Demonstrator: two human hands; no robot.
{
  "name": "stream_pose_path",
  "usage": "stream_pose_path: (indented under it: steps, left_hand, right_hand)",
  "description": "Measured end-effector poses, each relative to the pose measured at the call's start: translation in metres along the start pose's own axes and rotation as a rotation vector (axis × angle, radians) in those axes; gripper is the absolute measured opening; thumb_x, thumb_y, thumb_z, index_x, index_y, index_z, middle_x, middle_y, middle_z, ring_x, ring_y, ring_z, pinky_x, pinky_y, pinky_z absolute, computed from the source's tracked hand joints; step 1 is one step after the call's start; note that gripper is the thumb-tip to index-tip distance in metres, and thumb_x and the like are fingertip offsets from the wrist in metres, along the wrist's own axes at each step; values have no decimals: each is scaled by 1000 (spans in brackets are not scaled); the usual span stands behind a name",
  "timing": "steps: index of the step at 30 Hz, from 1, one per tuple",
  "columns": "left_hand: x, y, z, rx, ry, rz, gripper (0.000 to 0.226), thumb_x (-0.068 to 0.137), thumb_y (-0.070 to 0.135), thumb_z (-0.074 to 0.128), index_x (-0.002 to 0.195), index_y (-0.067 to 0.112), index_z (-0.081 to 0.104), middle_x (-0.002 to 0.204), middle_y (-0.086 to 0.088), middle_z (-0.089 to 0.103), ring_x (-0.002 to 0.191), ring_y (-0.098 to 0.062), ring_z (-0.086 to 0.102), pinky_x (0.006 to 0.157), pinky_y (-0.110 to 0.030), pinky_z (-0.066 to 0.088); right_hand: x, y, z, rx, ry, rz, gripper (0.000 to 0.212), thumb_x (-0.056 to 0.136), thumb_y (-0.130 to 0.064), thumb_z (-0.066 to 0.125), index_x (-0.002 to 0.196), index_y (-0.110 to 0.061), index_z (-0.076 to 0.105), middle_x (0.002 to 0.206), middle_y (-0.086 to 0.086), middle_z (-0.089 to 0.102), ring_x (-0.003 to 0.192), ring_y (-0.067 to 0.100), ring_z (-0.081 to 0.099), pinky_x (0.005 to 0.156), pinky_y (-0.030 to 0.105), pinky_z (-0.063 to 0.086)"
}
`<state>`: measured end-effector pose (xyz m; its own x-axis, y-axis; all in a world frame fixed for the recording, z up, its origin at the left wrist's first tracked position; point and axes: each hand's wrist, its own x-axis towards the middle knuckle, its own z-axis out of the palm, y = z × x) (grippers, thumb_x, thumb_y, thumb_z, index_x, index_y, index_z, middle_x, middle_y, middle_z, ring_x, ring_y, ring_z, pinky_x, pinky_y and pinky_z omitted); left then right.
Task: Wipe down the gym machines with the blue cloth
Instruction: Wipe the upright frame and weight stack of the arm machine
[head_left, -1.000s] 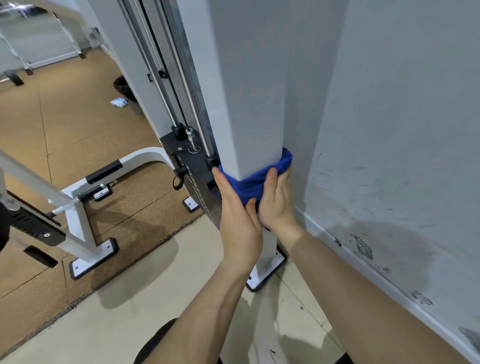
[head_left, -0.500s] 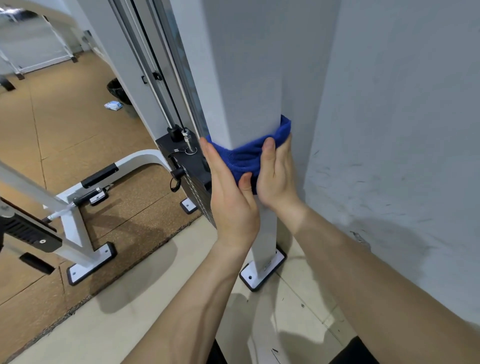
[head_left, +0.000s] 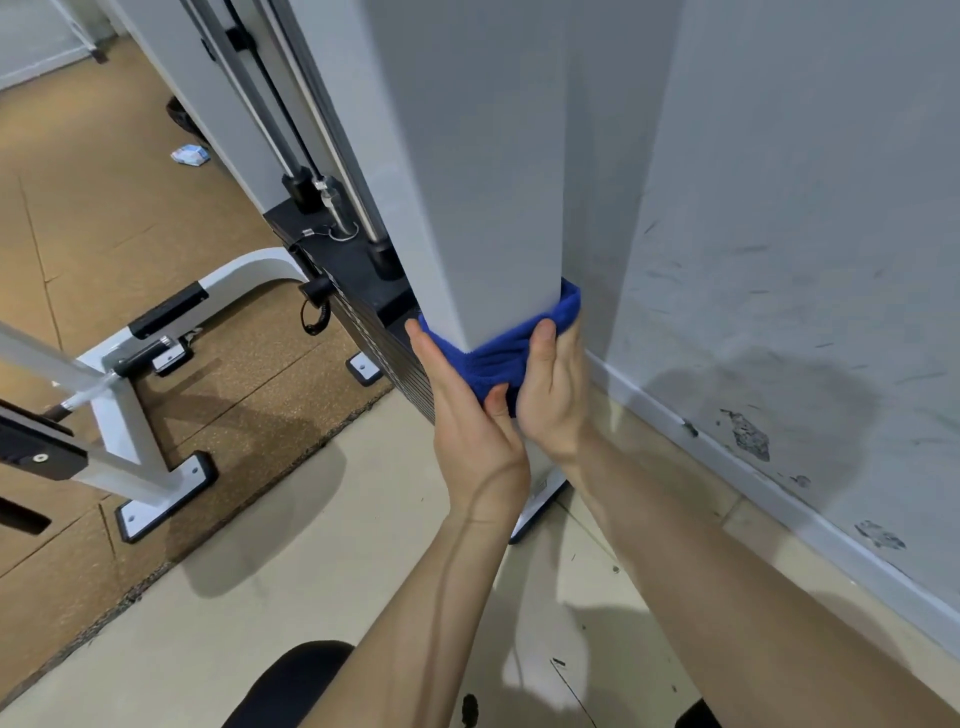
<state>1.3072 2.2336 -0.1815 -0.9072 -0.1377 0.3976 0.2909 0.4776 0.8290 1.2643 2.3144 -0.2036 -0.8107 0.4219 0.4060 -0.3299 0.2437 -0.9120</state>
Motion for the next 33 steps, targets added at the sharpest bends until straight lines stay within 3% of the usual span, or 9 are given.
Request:
stream_pose_path:
  steps: [3,7,11,13,15,20,25,31,33]
  left_hand:
    - [-2,-6,6,-11,39,18,89,87,9,41,155,35,-10,167,1,15,146,-23,35,102,-32,43]
    - [-8,-17,11,-32,49,-19,88,86,9,41,157,33,-7,165,7,22,132,-27,51,90,-23,48]
    - [-25,-33,22,-39,37,-98,85,88,9,38,158,35,-4,162,4,30,131,-19,51,87,-4,40]
    - [-35,-43,29,-31,22,-130,84,88,11,37,154,44,-3,160,5,34,133,-15,49,91,-8,41]
    - [-45,-54,35,-29,8,-198,82,88,14,36,151,50,-2,155,6,42,129,-13,52,92,-16,43]
    - [-64,-82,50,5,-35,-287,82,86,19,36,153,50,-1,143,8,53,115,-13,59,90,-30,50]
    - [-79,-109,68,23,-34,-345,79,90,16,37,154,47,1,139,7,56,111,-15,60,92,-37,51]
    - [-101,-150,88,55,-56,-365,77,97,7,39,154,46,5,122,4,64,95,-15,63,80,-28,52]
    - [-108,-165,94,77,-66,-382,76,97,6,39,154,46,7,116,4,66,87,-9,62,73,-17,48]
  right_hand:
    - [-7,15,3,-1,19,-16,51,104,-35,24,144,-7,37,133,-21,43,123,-13,41,107,14,31]
    - [-11,30,5,0,45,-24,55,104,-34,24,142,3,41,134,-3,49,126,7,47,110,26,36]
    - [-20,48,2,5,0,-20,55,106,-37,24,141,2,41,133,-1,50,123,2,48,106,20,35]
    - [-26,60,-1,0,-32,-5,58,106,-42,23,139,2,42,132,2,52,122,11,51,105,22,37]
    - [-36,76,-4,-19,-62,35,57,104,-39,24,141,1,41,131,-1,50,120,6,48,104,15,34]
    - [-63,115,0,-69,-90,221,79,95,-60,16,146,-5,37,126,-9,43,118,13,46,97,15,30]
    - [-78,147,4,-69,-73,222,100,87,-82,6,142,-7,41,122,-6,48,102,0,43,89,15,32]
    - [-100,195,5,-99,-73,270,82,97,-69,13,146,-8,38,128,-11,43,115,3,44,100,12,29]
    - [-109,211,5,-105,-86,305,74,99,-60,18,147,-8,36,131,-10,43,121,7,44,104,16,29]
